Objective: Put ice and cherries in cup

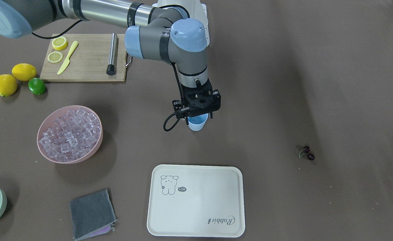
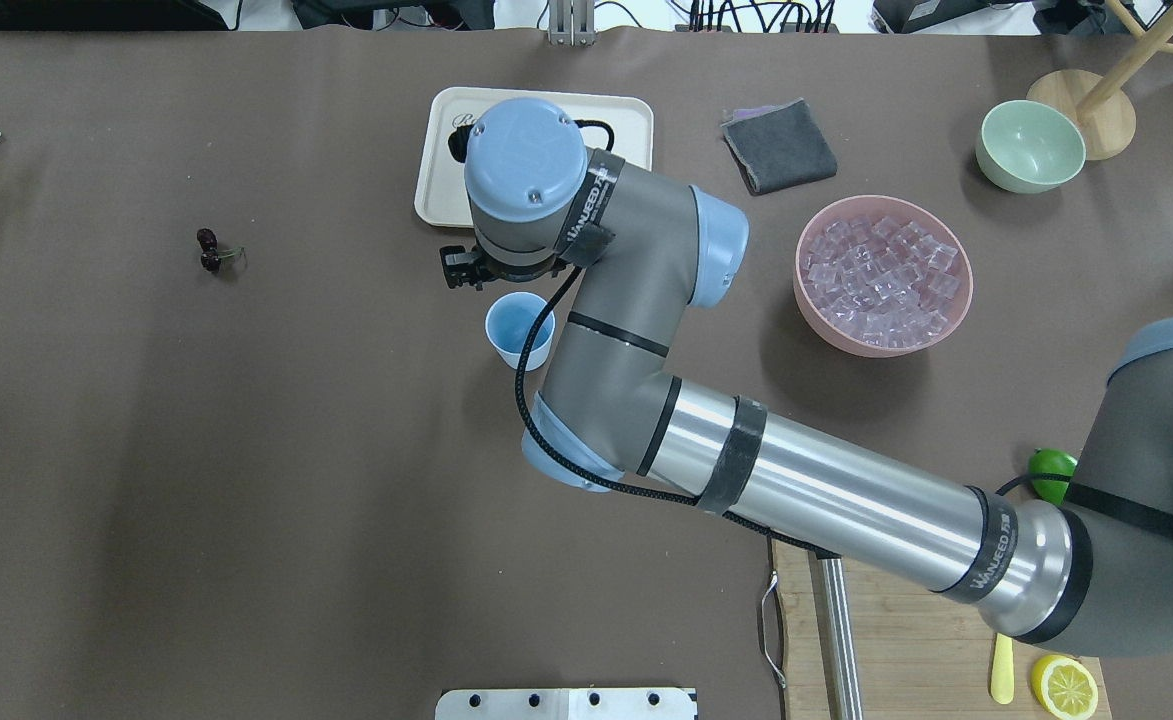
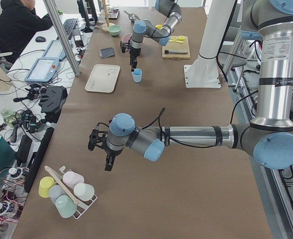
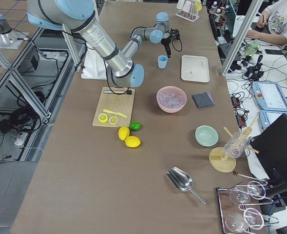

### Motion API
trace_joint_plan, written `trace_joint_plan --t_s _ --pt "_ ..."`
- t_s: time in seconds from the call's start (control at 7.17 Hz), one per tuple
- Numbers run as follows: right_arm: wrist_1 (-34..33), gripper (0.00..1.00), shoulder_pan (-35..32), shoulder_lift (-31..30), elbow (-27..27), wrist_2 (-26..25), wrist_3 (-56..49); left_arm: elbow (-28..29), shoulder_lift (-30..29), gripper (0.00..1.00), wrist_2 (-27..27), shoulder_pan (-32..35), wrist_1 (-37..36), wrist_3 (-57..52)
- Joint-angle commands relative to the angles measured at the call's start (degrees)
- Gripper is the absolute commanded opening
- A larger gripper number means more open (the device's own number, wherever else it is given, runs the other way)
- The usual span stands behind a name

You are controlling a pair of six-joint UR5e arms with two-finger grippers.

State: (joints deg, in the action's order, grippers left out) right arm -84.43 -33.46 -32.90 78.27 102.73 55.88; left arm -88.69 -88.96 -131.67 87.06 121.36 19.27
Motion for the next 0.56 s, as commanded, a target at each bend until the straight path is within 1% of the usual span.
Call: trace_joint_plan --t_s 0.0,0.14,0.28,0.42 --pt "-6.00 0.98 -8.86 -5.72 4.86 8.42 -13.60 -0.17 0.28 0.98 0.01 0.04 0.01 0.15" --pt "-6.01 0.95 -12.38 -12.39 9.05 8.98 -26.40 -0.16 0.37 0.98 0.01 -0.05 0.01 0.24" --pt "-5.66 0.95 -16.25 -18.28 12.14 12.46 -37.14 -0.16 0.46 0.98 -0.08 -0.05 0.10 0.33" --pt "-3.92 0.95 -18.63 -22.17 13.04 15.20 -43.43 -0.25 0.46 0.98 -0.25 -0.05 0.10 0.33"
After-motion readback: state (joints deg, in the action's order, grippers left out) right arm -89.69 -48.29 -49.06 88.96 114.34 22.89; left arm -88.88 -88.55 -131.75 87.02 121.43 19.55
